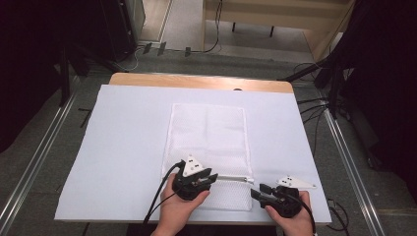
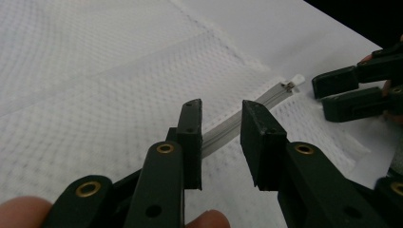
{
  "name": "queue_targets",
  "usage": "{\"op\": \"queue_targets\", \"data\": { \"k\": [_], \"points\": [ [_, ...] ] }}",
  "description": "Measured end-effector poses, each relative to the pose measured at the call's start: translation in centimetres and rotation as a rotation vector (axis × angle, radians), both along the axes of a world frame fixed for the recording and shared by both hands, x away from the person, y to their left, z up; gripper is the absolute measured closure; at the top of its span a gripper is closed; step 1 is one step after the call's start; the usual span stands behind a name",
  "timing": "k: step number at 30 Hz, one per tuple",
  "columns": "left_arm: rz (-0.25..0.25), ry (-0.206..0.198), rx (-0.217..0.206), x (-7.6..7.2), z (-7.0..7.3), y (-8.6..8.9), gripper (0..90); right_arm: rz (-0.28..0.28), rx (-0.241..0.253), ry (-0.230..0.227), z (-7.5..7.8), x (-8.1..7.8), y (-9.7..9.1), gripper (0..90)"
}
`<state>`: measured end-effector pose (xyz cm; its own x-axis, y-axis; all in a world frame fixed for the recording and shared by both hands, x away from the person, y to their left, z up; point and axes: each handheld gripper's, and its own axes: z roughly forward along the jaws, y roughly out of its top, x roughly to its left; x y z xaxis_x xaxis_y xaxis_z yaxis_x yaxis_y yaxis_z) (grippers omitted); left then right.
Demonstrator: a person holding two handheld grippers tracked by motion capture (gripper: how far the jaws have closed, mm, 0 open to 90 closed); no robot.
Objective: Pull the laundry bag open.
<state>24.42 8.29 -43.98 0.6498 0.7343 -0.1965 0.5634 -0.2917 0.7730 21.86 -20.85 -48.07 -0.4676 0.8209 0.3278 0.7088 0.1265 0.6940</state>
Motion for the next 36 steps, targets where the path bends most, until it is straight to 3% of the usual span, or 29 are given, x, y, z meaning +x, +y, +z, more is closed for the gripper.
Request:
{"op": "queue_targets", "data": {
  "k": [5, 14, 19, 21, 23, 25, 29, 31, 34, 36],
  "points": [
    [-0.032, 0.007, 0.005, 0.4, 0.1, -2.1, 72.1, 0.008, -0.02, -0.026, -0.2, 0.5, 1.0, 46.3],
    [-0.08, 0.031, 0.011, 0.8, -0.1, -4.7, 69.1, -0.011, -0.1, -0.084, -0.4, 0.1, 2.6, 45.1],
    [-0.082, 0.042, 0.006, 1.1, -0.3, -5.2, 64.4, -0.03, -0.131, -0.117, -0.6, -0.3, 3.0, 51.1],
    [-0.081, 0.051, -0.006, 1.2, -0.4, -5.7, 63.1, -0.047, -0.194, -0.163, -0.8, -0.7, 3.4, 60.3],
    [-0.092, 0.063, -0.017, 1.3, -0.4, -6.1, 61.2, -0.059, -0.216, -0.169, -0.8, -0.7, 3.5, 64.5],
    [-0.095, 0.062, -0.013, 1.4, -0.5, -6.4, 59.0, -0.069, -0.218, -0.166, -0.7, -0.7, 3.6, 68.0],
    [-0.095, 0.077, -0.012, 1.6, -0.8, -7.5, 57.5, -0.08, -0.188, -0.15, -0.7, -0.5, 3.2, 86.3],
    [-0.096, 0.083, -0.009, 1.6, -0.8, -7.6, 57.6, -0.082, -0.169, -0.138, -0.7, -0.4, 3.1, 87.4],
    [-0.086, 0.086, 0.003, 1.7, -1.0, -7.9, 57.4, -0.074, -0.1, -0.11, -0.7, -0.2, 2.4, 89.5],
    [-0.082, 0.095, -0.003, 1.8, -1.1, -8.0, 57.2, -0.075, -0.087, -0.121, -0.6, -0.2, 2.3, 89.5]
  ]
}}
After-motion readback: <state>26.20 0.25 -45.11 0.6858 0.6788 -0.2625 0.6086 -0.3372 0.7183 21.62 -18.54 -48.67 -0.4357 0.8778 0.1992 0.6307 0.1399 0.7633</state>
